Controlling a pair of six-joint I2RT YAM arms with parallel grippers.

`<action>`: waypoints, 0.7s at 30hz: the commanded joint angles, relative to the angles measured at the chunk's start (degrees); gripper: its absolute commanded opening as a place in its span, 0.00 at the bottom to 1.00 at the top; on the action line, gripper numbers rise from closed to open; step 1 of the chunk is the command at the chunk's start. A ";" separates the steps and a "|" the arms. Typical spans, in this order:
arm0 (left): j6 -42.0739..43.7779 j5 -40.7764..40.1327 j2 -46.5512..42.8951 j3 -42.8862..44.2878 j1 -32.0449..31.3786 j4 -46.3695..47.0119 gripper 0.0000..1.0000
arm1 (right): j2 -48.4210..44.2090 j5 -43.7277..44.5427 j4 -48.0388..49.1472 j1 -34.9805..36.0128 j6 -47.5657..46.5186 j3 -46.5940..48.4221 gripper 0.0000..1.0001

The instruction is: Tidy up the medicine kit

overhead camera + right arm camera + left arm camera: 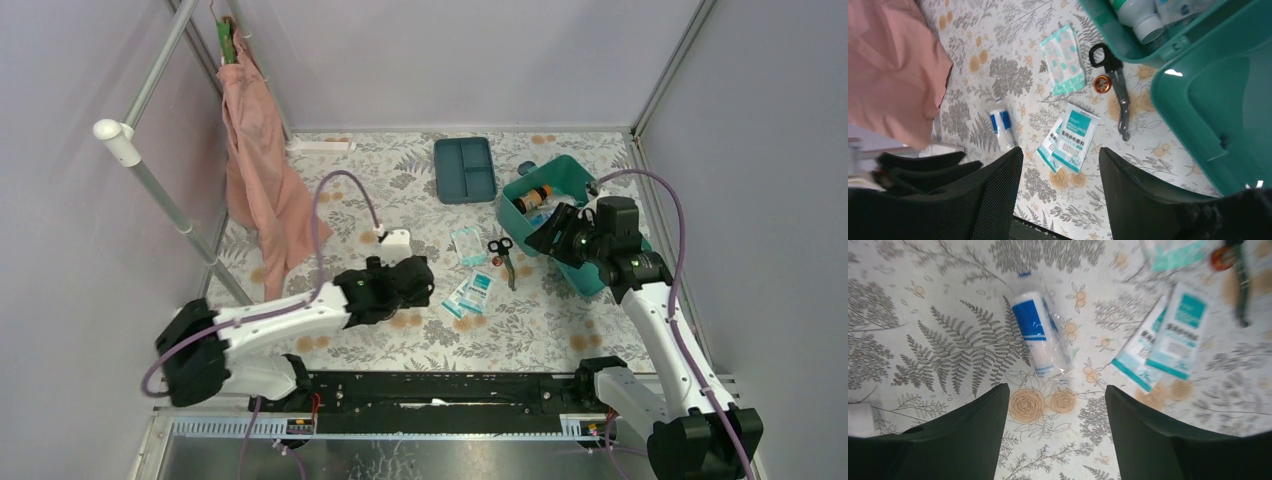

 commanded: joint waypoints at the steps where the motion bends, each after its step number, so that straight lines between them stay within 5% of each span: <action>1: 0.53 -3.83 -10.44 -0.68 2.44 -2.54 0.79 | 1.41 0.02 1.47 6.92 0.80 0.92 0.65; 10: 12.95 4.49 -20.57 1.47 23.92 -6.73 0.80 | 18.87 11.45 7.06 33.59 3.77 8.74 0.71; 21: 17.64 1.03 -19.56 0.50 27.32 -9.34 0.80 | 48.38 18.06 4.98 47.10 -0.71 27.07 0.78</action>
